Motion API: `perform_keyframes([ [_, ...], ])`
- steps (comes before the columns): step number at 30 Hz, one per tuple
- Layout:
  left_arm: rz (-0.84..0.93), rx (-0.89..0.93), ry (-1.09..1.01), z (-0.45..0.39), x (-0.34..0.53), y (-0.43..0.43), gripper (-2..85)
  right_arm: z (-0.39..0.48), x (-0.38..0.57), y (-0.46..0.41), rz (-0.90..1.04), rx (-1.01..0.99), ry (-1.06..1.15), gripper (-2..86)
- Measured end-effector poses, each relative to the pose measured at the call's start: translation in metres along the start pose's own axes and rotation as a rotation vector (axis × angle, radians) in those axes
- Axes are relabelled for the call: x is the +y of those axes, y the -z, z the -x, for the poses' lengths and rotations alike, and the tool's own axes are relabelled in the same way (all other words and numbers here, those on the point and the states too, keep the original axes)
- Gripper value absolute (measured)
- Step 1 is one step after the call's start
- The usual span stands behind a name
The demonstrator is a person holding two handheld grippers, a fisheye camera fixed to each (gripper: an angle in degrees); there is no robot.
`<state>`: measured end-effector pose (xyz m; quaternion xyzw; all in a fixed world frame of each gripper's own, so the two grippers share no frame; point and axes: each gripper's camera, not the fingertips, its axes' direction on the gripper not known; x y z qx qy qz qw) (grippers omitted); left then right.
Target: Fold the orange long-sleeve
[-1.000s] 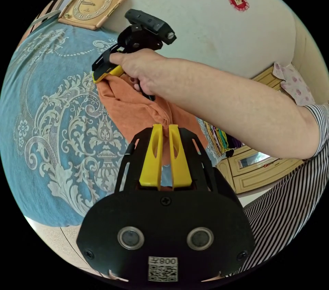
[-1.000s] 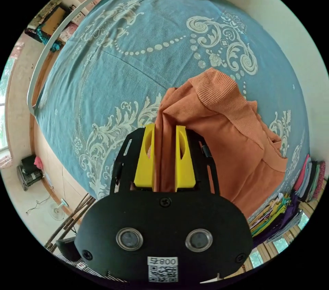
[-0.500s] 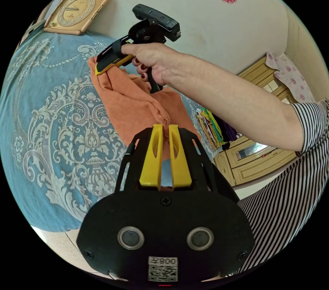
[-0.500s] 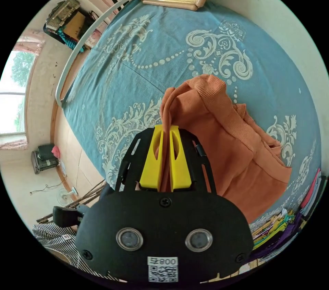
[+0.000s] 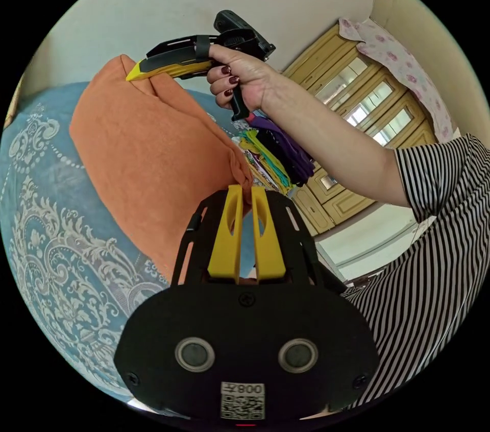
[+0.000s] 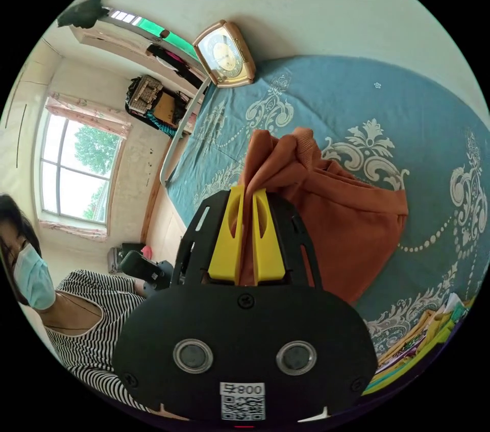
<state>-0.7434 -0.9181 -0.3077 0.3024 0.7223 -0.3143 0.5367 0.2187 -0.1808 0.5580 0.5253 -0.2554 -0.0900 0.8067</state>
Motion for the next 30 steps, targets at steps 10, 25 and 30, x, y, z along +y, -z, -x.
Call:
perform_keyframes([
  [10,0.289,0.031,-0.027,-0.016,-0.055,-0.172,3.0,-0.150,0.099,0.111,-0.060,-0.106,-0.196,1.8],
  [25,0.413,-0.077,0.047,-0.015,-0.069,-0.281,4.3,-0.169,0.184,0.219,-0.168,-0.105,-0.271,1.4],
  [30,0.402,-0.089,0.050,-0.016,-0.074,-0.299,4.6,-0.096,0.212,0.237,-0.159,-0.059,-0.112,0.4],
])
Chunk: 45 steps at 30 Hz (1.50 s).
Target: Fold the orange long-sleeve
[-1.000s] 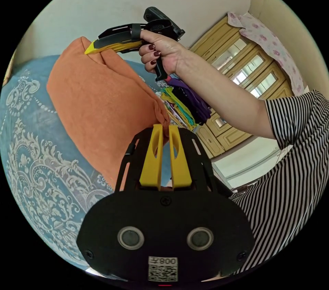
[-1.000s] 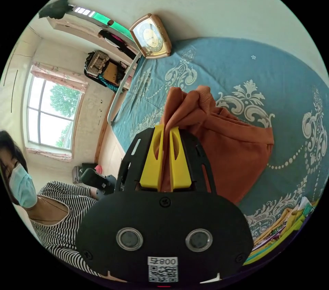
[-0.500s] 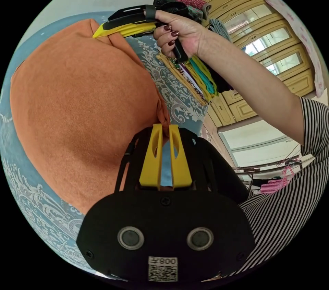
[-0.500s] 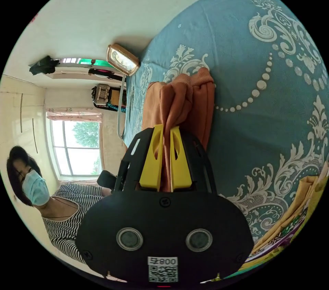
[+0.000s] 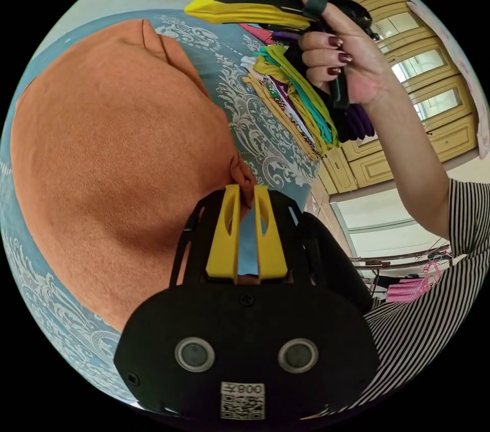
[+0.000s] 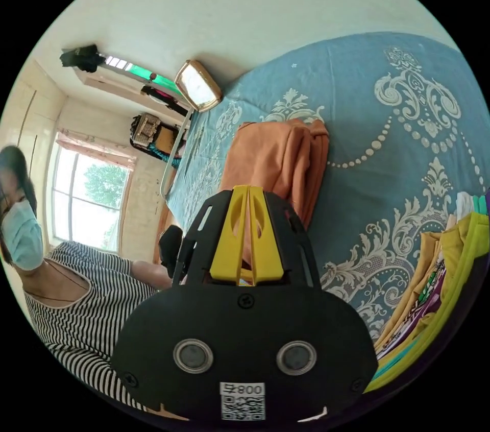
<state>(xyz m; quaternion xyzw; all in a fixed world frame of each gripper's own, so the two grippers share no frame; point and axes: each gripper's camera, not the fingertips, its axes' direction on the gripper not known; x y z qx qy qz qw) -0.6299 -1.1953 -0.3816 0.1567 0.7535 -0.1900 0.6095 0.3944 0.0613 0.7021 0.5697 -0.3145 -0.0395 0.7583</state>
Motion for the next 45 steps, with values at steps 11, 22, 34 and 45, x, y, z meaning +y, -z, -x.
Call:
perform_keyframes([
  [11,-0.147,0.061,-0.074,-0.014,0.018,0.024,3.5,0.053,0.050,-0.055,0.218,0.310,0.093,0.1],
  [22,-0.161,-0.097,0.109,0.068,0.027,0.025,0.3,0.110,0.145,-0.015,0.161,0.288,0.074,0.1],
  [34,-0.242,-0.109,0.135,0.075,0.097,0.081,0.6,0.137,0.211,0.020,0.164,0.363,0.029,0.1],
  [45,-0.284,0.028,0.472,0.145,0.207,0.116,7.7,0.136,0.250,0.035,0.195,0.383,-0.036,0.1],
])
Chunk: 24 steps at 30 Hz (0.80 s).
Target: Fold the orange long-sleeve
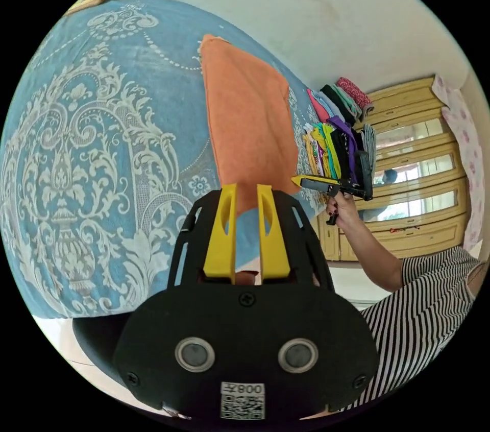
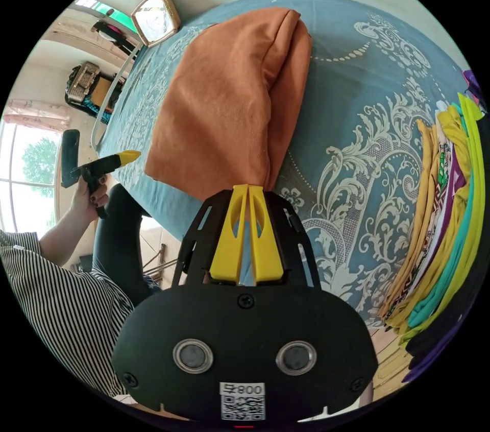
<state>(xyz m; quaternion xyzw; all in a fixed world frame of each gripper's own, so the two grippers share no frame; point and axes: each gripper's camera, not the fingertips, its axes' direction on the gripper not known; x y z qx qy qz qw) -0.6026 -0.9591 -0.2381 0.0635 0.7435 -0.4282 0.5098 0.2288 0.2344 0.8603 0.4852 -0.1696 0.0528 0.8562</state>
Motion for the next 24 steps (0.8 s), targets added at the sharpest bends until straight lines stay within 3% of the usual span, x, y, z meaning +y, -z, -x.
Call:
perform_keyframes([
  [5,0.049,0.176,0.184,0.061,0.015,-0.009,12.0,-0.015,0.031,0.015,-0.051,-0.081,-0.109,0.2],
  [14,0.101,0.414,0.283,0.113,0.021,-0.027,12.8,-0.032,0.085,0.044,-0.110,-0.147,-0.237,0.1],
  [17,0.103,0.398,0.260,0.116,0.022,-0.021,13.1,-0.017,0.098,0.063,-0.157,-0.128,-0.180,0.1],
  [21,0.106,0.414,0.289,0.130,0.026,-0.020,12.1,-0.017,0.101,0.040,-0.043,-0.066,-0.148,0.2],
  [24,0.118,0.420,0.299,0.139,0.027,-0.020,10.7,-0.038,0.111,0.036,-0.053,-0.158,-0.223,0.3],
])
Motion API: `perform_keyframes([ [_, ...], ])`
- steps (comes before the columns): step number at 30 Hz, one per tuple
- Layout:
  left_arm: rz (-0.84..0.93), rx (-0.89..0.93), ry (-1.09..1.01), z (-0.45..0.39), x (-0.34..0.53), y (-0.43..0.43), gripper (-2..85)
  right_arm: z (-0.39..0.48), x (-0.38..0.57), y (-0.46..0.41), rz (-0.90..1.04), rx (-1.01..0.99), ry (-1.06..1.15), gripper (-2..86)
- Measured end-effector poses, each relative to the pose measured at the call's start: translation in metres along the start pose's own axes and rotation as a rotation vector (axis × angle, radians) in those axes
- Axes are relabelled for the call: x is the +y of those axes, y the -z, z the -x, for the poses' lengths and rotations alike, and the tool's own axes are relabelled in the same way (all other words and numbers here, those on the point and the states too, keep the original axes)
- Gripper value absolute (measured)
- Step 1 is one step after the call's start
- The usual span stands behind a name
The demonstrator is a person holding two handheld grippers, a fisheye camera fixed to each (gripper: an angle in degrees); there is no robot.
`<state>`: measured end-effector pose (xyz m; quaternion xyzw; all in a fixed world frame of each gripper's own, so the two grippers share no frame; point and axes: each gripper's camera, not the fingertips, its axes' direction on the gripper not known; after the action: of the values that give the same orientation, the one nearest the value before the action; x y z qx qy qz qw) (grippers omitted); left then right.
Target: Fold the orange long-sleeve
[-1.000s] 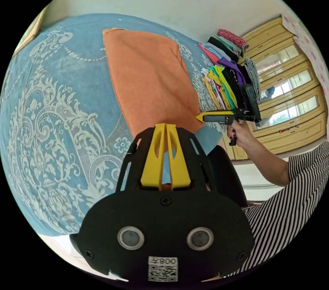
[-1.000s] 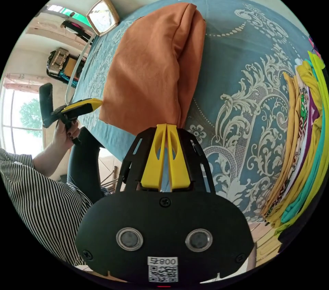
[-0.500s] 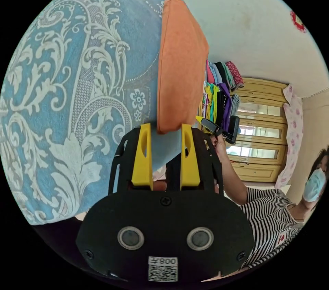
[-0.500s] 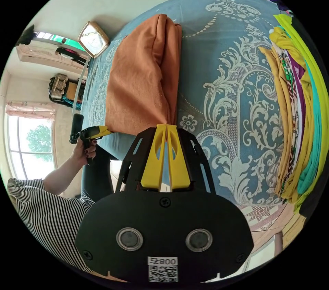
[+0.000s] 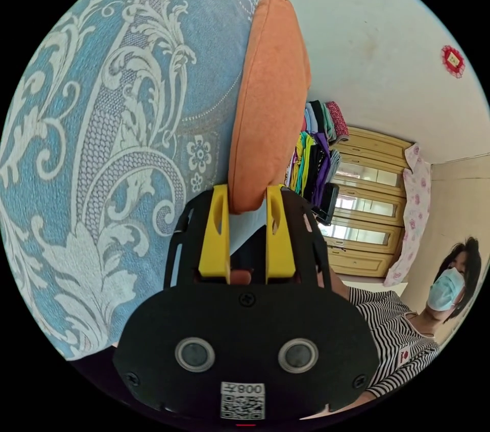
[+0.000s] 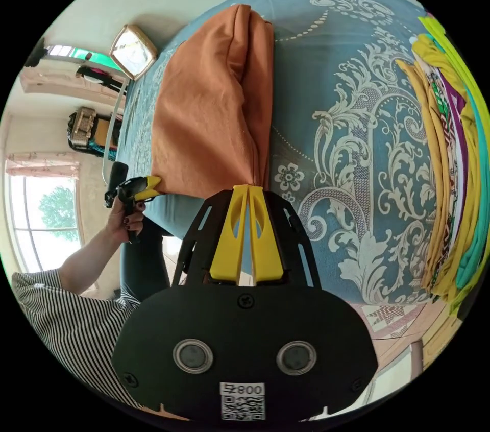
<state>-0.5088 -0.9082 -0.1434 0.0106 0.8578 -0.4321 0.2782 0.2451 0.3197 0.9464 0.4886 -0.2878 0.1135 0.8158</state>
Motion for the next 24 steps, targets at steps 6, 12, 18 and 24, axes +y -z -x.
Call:
perform_keyframes([
  [6,0.011,0.025,0.003,0.008,0.005,0.012,7.6,-0.023,0.042,0.036,-0.085,-0.066,-0.024,1.6],
  [12,-0.013,0.089,-0.031,-0.003,0.015,0.026,6.8,-0.076,0.097,0.033,-0.100,-0.390,-0.197,7.8],
  [18,-0.025,0.141,-0.030,-0.009,0.021,0.034,6.8,-0.122,0.125,0.020,-0.186,-0.648,-0.374,9.7],
  [24,-0.044,0.188,0.001,-0.006,0.030,0.037,6.6,-0.148,0.142,0.015,-0.256,-0.804,-0.443,10.7],
])
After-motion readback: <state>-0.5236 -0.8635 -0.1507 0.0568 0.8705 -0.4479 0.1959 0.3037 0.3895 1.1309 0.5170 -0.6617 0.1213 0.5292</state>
